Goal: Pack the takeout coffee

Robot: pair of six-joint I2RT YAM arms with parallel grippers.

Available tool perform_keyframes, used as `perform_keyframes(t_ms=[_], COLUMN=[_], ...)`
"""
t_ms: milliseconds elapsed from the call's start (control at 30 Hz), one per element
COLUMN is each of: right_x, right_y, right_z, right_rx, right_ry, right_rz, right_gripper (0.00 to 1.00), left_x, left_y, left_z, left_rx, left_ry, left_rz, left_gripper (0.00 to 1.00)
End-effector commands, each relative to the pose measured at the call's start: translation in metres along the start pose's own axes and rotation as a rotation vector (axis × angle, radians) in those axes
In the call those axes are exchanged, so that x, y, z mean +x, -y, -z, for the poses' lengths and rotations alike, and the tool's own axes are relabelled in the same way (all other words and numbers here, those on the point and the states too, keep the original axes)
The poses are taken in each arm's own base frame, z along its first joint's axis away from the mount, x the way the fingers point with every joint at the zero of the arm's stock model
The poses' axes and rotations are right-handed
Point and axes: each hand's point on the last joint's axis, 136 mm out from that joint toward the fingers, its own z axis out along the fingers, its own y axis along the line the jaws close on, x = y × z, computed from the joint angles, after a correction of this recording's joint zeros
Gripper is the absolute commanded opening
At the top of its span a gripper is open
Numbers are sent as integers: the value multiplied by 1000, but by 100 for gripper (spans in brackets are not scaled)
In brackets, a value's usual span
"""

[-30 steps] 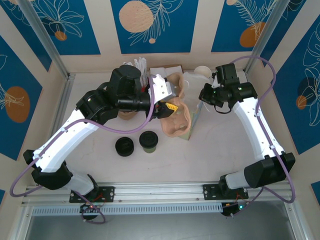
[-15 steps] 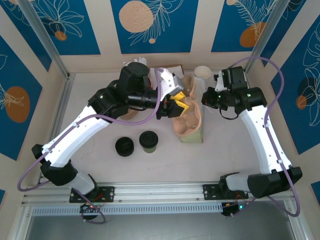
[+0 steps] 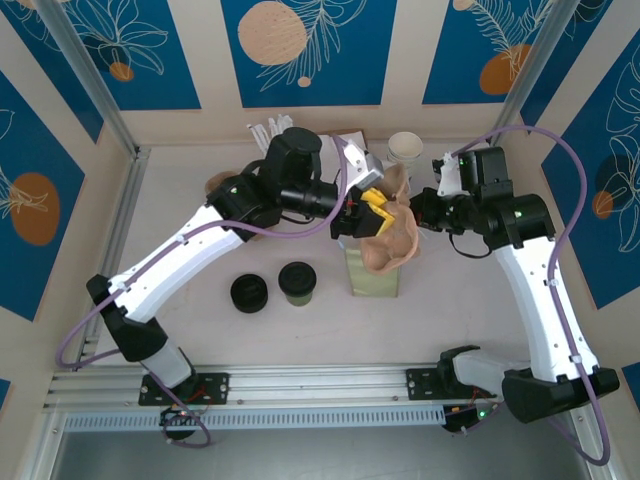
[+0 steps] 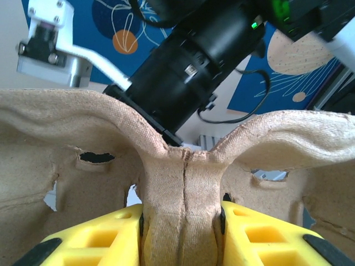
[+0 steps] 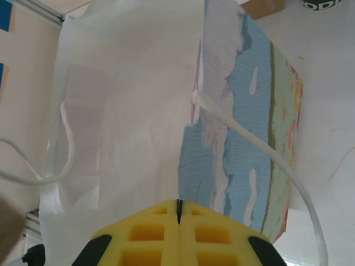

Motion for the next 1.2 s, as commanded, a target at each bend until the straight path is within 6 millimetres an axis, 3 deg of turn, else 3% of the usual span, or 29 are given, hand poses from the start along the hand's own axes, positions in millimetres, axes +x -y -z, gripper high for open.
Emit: perform_keyframes(t_ms=[0,200,367,600,733,1167], right_x=[13,20,22,24,22,19], right_y=[-11,-16,-14,-6,-3,2], right_z=[7,10,8,3,-3,-10], right_rx=[-67,-101,-97,-72,-67,-56], right_ry=[-28,-37,-43,-47,-45,-56], right_rz=[20,23,18,2,-17,-40], right_gripper=[0,0,0,0,0,0], left_x=[-1,10,7,6,13,9], left_y=[8,6,13,24,23,30], left_z=[-2,-8,-10,-7,-6,5], left_rx=[35,57,106,162,157,153], left_ry=[13,0,25,43,37,83], left_rz=[0,34,44,40,50,29], left_gripper=[34,34,34,34,34,34])
